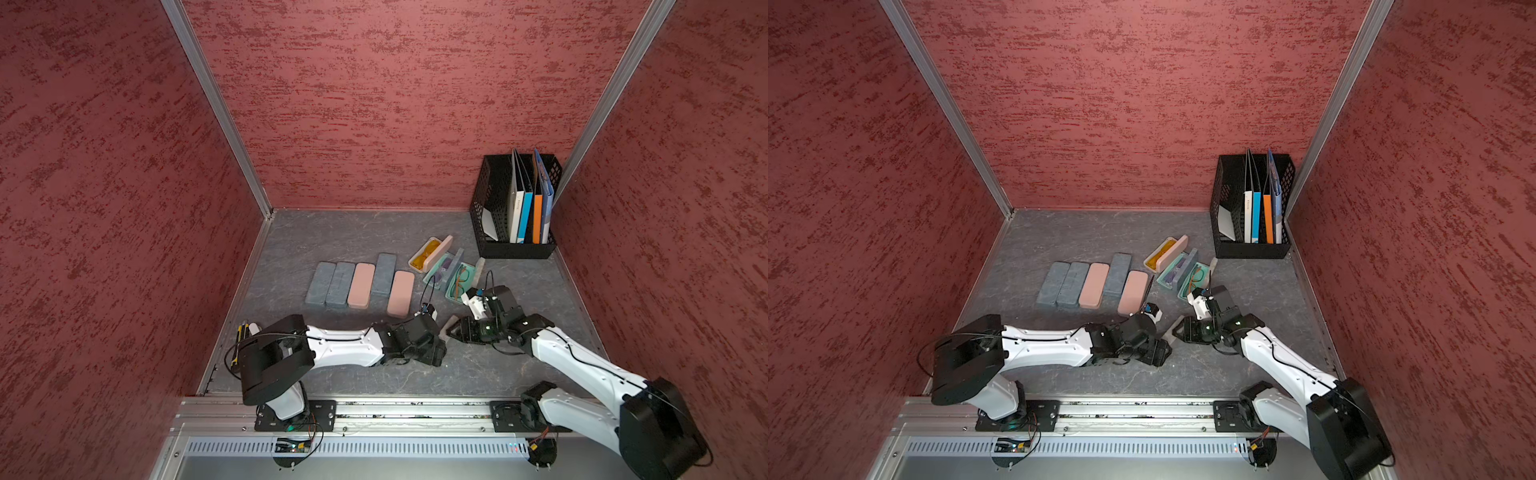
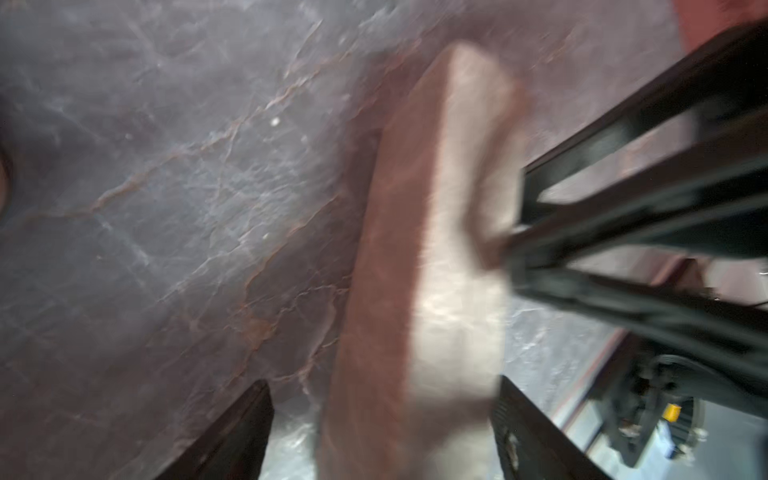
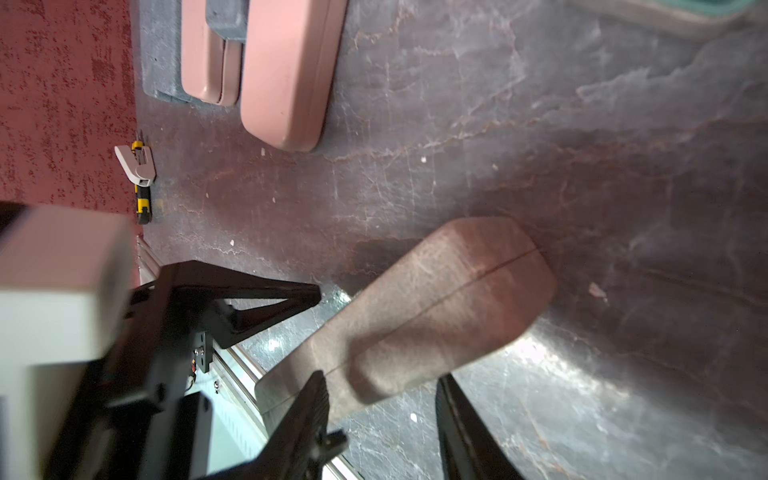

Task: Close the glasses case
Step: Move the glasses case to the center of the board.

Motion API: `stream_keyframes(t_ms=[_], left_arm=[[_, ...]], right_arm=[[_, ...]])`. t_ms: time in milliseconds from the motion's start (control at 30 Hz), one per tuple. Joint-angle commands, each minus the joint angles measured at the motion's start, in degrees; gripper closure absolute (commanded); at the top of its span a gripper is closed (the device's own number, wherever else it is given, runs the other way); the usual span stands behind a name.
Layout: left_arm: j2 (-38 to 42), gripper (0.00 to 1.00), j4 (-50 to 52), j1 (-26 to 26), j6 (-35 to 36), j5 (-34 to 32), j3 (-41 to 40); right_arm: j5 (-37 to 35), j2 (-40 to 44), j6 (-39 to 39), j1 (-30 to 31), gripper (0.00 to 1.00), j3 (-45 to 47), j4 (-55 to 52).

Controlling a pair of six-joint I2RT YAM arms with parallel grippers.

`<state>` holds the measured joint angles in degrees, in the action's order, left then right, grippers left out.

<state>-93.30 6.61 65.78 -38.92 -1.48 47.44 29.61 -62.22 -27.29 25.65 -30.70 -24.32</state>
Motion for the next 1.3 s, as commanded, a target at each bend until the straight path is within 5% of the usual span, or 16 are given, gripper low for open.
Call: stream_keyframes(t_ms=[0,333,467,667,967,1267], left_arm=[[-0.71,0.20,0.42,-1.86,0.50,-0.58,-1.88],[2.56,0.16,-4.79,-3.60,-1.83,0.68,-9.61],[8.45,0.01,3.96,0.34,-2.08,-6.87,-7.32],[11.73,0.00,17.19,2.95,-2.73,-14.96,-2.20],[-5.74,0.00,25.27,2.56,7.58,-14.32,14.22],[-16.52,0.00,29.28,0.77,9.37,-15.72,23.12]], right_arm=[[-2.97,1.79,2.30,-0.02,0.55,-3.03,-3.73],[-2.80,5.39,2.99,-2.45,0.49,-4.32,-7.45],[-2.80,6.84,2.92,-2.46,0.47,-4.71,-8.20],[-2.97,9.09,2.66,-2.53,0.33,-5.24,-9.47],[-8.03,18.49,0.35,-2.73,0.06,-9.87,-17.55],[-8.07,22.44,0.39,-2.80,0.04,-12.15,-21.48]])
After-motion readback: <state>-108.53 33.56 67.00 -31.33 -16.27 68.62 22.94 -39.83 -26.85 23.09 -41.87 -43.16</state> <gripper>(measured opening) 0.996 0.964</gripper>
